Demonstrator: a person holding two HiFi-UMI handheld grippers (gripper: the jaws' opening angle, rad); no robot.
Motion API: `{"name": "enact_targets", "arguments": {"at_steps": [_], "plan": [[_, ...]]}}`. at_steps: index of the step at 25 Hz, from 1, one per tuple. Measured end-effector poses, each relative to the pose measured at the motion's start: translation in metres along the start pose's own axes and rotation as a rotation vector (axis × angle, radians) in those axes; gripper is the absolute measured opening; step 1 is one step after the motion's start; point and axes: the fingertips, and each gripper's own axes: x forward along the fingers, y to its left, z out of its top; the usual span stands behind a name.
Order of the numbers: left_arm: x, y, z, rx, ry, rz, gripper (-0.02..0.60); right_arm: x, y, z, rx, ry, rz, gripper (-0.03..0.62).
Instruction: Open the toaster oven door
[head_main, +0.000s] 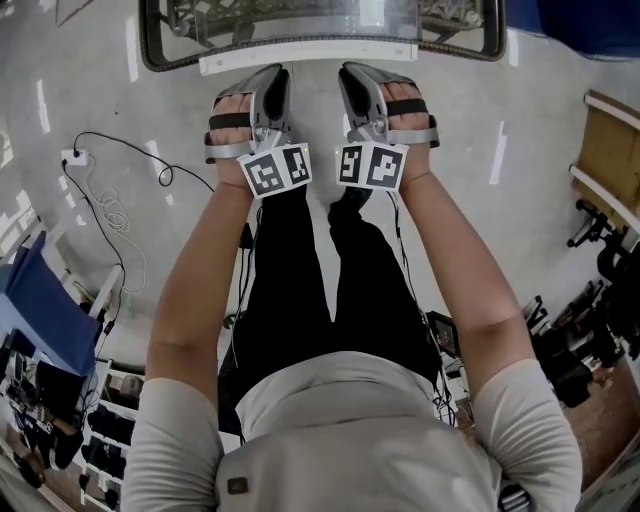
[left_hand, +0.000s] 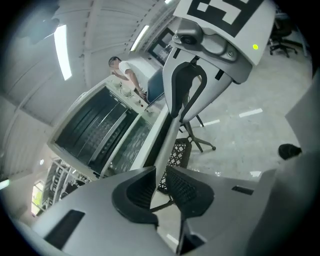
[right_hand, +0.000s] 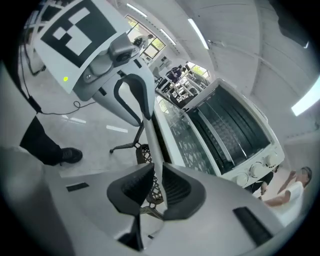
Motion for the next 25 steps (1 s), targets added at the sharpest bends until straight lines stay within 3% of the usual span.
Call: {"name": "enact_targets", "arguments": {"at_steps": [6, 17, 25], "plan": [[-0.035, 0.023, 0.020, -0.215, -0.006, -0.018, 0.059, -0.036, -0.018, 0.021, 0.152, -0.012, 0.061, 0.037], [-0.129, 0.108, 0.090, -0.432, -0.076, -0.013, 0.017, -0.141, -0.087, 0.071, 0.375, -0.068, 0.098, 0.018], [-0.227, 0.177, 0.156, -0.619, -0.197, -0.048, 0.015, -0.244, -0.155, 0.126, 0.581, -0.168, 0.108, 0.017]]}}
